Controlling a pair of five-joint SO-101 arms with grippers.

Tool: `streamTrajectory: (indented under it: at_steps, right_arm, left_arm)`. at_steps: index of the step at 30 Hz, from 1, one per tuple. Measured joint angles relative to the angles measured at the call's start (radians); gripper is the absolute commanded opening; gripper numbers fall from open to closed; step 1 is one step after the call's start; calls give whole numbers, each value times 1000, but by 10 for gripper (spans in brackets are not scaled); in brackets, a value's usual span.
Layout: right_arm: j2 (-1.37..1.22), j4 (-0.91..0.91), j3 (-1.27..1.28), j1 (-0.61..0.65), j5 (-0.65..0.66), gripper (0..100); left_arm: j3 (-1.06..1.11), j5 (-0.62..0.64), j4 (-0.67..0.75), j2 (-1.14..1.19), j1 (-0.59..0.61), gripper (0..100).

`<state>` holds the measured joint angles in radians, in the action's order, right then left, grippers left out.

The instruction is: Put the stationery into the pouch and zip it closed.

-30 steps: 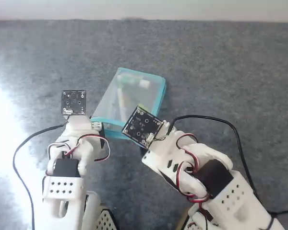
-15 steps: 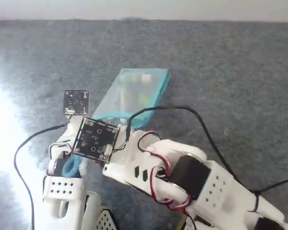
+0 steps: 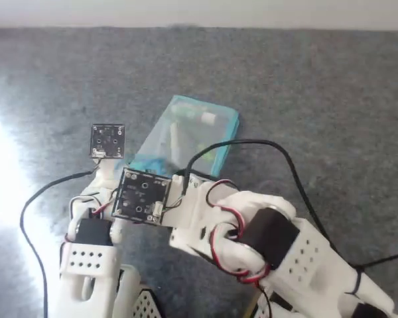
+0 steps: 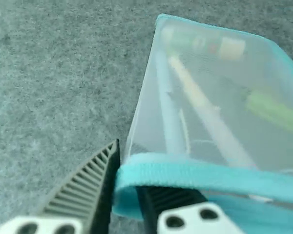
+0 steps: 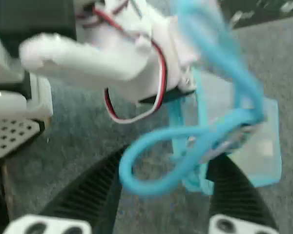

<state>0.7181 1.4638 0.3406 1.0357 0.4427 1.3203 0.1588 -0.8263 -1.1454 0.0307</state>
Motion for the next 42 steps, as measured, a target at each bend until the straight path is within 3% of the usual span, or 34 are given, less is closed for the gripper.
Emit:
streamTrajectory:
  at_steps: [9,15,21,30,34,42]
  right_arm:
    - [391,5,394,-43,106,607]
    - [618,-21,493,-83,121,607]
    - [529,-164,503,-282,95,595]
    - [18,-517,479,-374,130,428]
    - [-153,-559,428,-388,130,419]
    - [-164,-617,422,-489,132,419]
  left_arm:
    - [-92,-14,-38,2,80,10]
    - [-106,-14,-38,2,86,10]
    - [-107,-14,-38,2,100,10]
    - [-118,-20,-38,2,104,10]
    - [-118,-20,-38,2,104,10]
    - [-118,-20,-38,2,104,10]
